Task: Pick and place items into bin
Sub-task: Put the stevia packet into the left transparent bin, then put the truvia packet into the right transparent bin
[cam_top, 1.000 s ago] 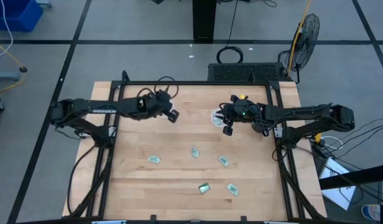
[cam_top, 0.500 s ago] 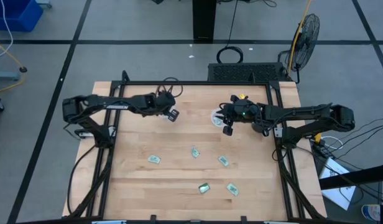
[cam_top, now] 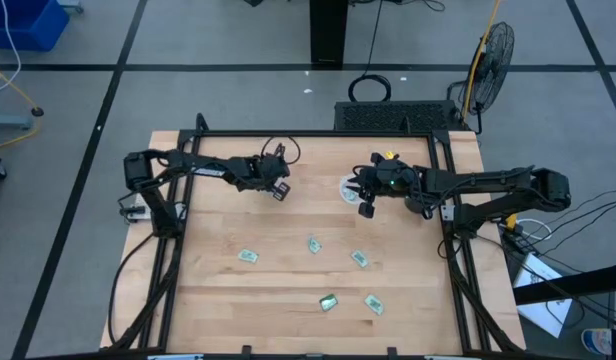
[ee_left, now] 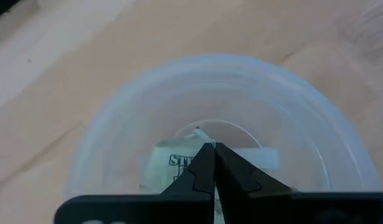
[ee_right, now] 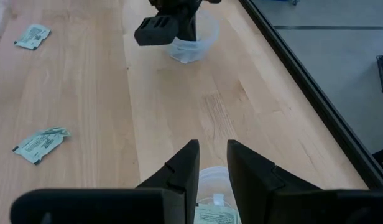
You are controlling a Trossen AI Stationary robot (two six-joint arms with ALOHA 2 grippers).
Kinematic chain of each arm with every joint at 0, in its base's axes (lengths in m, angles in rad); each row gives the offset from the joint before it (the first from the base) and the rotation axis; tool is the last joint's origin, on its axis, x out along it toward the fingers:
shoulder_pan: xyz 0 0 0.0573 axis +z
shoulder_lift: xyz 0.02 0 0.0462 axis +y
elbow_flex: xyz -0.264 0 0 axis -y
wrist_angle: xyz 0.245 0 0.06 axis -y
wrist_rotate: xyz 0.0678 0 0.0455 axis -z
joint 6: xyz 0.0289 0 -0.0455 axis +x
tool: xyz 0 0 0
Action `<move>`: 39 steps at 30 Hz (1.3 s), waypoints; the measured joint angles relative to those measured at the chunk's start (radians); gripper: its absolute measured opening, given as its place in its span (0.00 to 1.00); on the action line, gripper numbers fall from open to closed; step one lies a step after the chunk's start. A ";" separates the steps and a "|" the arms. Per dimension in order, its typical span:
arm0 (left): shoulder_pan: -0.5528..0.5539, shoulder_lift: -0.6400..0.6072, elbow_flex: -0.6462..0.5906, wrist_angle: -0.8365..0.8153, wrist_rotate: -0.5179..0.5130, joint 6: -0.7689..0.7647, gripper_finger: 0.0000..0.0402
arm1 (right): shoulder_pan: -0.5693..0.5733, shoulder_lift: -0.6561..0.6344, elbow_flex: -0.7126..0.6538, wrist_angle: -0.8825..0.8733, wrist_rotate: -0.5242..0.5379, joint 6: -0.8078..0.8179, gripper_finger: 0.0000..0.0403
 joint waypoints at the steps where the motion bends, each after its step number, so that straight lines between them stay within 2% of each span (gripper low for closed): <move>1: 0.000 0.005 0.001 0.003 0.000 0.001 0.01 | 0.000 0.000 0.000 0.000 0.000 0.000 0.19; 4: 0.000 0.015 0.002 0.010 -0.001 0.000 0.02 | 0.000 0.000 0.000 -0.002 0.000 0.000 0.19; 12: 0.000 0.015 0.002 0.019 -0.005 0.011 0.19 | 0.000 0.000 0.000 -0.003 0.000 0.000 0.19; 17: 0.001 0.008 0.001 0.019 -0.004 0.011 0.25 | 0.000 0.000 0.000 -0.003 0.000 0.000 0.19; 30: -0.003 -0.162 0.000 0.021 0.003 0.019 0.25 | 0.006 0.000 0.000 -0.005 0.000 0.014 0.19; 34: -0.023 -0.223 0.000 0.022 0.009 0.011 0.25 | 0.052 0.000 0.000 -0.007 0.000 0.004 0.19; 39: -0.062 -0.286 0.000 0.022 0.073 0.021 0.25 | 0.141 -0.001 0.001 -0.027 0.001 -0.002 0.19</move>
